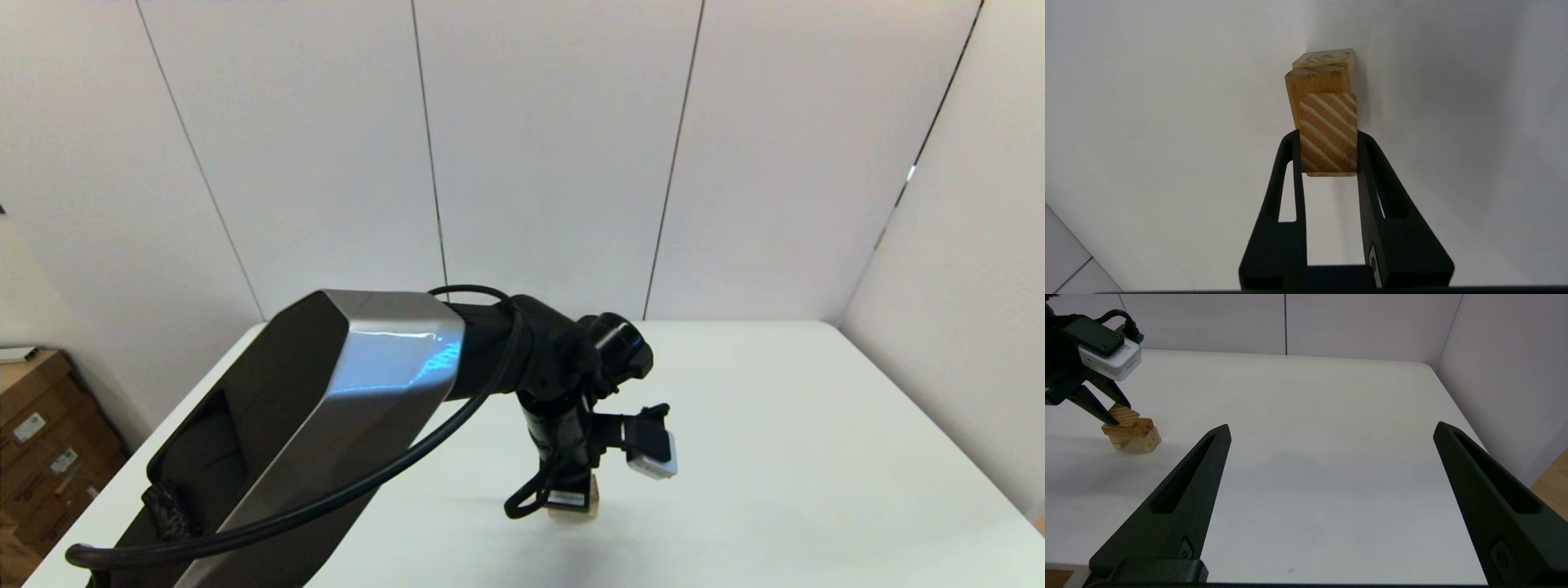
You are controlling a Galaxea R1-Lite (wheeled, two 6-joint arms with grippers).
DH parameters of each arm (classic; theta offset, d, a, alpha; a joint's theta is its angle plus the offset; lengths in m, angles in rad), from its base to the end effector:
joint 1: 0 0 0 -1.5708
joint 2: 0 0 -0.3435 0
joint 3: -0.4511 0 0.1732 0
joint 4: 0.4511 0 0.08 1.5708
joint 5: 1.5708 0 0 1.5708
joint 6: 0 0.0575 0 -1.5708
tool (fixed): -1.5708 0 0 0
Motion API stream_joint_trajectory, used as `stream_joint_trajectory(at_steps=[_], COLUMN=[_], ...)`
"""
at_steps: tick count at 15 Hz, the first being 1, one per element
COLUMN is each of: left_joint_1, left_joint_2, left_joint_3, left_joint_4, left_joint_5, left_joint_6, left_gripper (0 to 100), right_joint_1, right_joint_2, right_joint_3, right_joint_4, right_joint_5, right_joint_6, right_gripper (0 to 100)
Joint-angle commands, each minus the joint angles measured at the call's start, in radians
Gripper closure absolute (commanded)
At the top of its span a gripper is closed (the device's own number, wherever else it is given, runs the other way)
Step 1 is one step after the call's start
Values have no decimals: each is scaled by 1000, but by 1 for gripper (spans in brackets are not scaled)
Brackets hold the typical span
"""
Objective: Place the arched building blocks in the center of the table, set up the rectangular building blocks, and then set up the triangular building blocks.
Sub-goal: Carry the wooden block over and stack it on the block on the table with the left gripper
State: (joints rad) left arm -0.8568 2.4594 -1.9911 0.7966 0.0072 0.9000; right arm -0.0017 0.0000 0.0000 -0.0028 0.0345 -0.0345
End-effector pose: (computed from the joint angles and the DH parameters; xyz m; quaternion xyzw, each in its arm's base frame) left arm 0.3154 -0.3634 0.0825 0.5425 0.3388 -0.5328 0.5541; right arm -0.0502 0.0021 0.0759 -0.0173 -0.0017 0.0164 0.9997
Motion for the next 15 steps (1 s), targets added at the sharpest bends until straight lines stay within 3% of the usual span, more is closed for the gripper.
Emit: stream_joint_trajectory(at_steps=[1,11,12,15], left_joint_1=[-1,-1,-1,1], left_joint_2=[6,6,6,4], left_joint_3=[0,0,0,0], left_joint_4=[3,4,4,0], left_joint_5=[0,4,4,4], left_joint_6=[5,5,5,5], left_gripper=[100,100,0,0], right_joint_1=[0,0,0,0], right_joint_2=[0,0,0,0], right_joint_3=[2,2,2,0], right_joint_4=[0,0,0,0], right_joint_5=[1,1,1,1], right_joint_6=[-1,-1,-1,1], right_gripper=[0,0,0,0])
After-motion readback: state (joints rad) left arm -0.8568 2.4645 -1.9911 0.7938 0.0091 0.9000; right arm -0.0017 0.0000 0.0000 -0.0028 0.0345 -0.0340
